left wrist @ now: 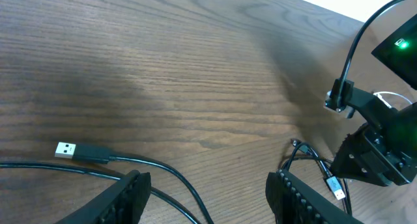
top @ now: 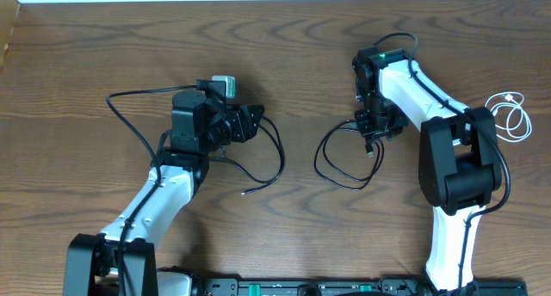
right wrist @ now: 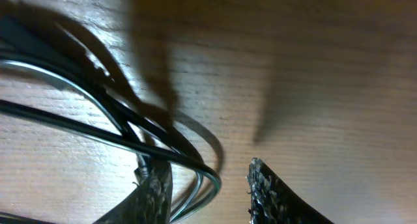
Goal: Untangle cables
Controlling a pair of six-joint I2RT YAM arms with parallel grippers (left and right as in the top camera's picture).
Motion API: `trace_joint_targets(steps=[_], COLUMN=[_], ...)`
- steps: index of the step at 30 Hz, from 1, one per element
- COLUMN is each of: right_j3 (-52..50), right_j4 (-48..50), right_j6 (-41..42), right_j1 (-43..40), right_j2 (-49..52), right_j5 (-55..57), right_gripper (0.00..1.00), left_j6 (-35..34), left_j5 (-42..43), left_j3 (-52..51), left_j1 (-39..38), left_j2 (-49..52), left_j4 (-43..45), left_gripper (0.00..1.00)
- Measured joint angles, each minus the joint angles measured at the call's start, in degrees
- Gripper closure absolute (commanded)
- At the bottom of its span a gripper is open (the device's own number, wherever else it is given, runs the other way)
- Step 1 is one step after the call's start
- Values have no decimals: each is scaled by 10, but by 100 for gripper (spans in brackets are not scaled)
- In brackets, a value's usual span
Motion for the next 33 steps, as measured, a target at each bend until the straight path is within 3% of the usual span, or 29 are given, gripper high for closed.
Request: trace_joint_targets(steps=[8,11,19,26,33], right_j3=[-41,-49,-43,4,72], right_j4=[68,98,83,45,13], right_j6=[-3,-5,-24,-33,-61], right_j1=[0,0,0,0,0], right_j2=[-15,-22,-19,-4,-3], right_j5=[-6,0,12,5,-73], right_gripper=[69,81,98,99,99], left_j6=[2,2,2,2,2], left_j5=[0,-2,-2,-2,-2], left_j3=[0,0,0,0,0], left_j1=[0,0,0,0,0], left_j2=[0,0,0,0,0], left_j4=[0,0,0,0,0], left_gripper=[38,38,38,38,38])
